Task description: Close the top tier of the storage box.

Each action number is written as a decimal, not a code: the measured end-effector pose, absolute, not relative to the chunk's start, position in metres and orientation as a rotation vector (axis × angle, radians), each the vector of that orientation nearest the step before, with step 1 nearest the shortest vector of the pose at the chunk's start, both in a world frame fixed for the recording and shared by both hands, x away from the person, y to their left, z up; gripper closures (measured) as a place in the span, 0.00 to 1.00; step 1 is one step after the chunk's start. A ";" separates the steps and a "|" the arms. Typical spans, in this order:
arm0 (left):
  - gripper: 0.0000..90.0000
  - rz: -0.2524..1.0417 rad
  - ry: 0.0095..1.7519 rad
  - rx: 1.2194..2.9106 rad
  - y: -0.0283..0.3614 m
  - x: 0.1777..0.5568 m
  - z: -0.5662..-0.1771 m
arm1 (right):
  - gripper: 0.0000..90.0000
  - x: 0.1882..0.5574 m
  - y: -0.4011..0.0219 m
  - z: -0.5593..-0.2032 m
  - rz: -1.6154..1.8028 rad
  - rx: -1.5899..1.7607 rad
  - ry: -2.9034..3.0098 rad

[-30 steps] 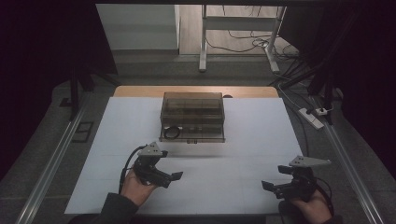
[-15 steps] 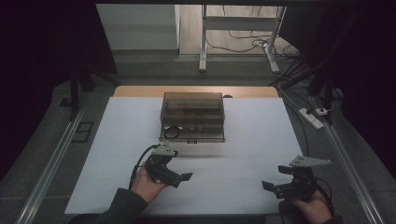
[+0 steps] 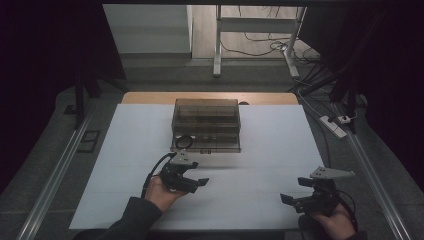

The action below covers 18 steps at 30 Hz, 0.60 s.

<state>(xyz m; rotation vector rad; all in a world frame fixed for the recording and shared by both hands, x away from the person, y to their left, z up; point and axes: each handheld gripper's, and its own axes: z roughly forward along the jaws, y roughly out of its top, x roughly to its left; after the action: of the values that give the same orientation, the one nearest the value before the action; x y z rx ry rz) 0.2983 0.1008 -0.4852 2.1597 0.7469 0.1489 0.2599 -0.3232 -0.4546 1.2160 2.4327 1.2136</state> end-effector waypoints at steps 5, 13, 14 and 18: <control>0.61 0.141 0.766 2.163 0.099 0.309 -0.486 | 0.03 0.260 -0.323 -0.455 1.214 1.216 2.432; 0.89 0.169 0.788 2.155 0.097 0.323 -0.489 | 0.03 0.260 -0.323 -0.455 1.217 1.219 2.429; 0.94 0.180 0.791 2.153 0.097 0.324 -0.488 | 0.03 0.260 -0.323 -0.455 1.216 1.218 2.429; 0.98 0.213 0.813 2.144 0.095 0.329 -0.488 | 0.03 0.260 -0.323 -0.455 1.217 1.219 2.428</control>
<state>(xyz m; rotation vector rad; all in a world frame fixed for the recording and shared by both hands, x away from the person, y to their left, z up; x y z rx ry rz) 0.3290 0.0949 -0.4879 2.1437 0.8127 0.2129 0.2597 -0.3235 -0.4547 1.2195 2.4283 1.2170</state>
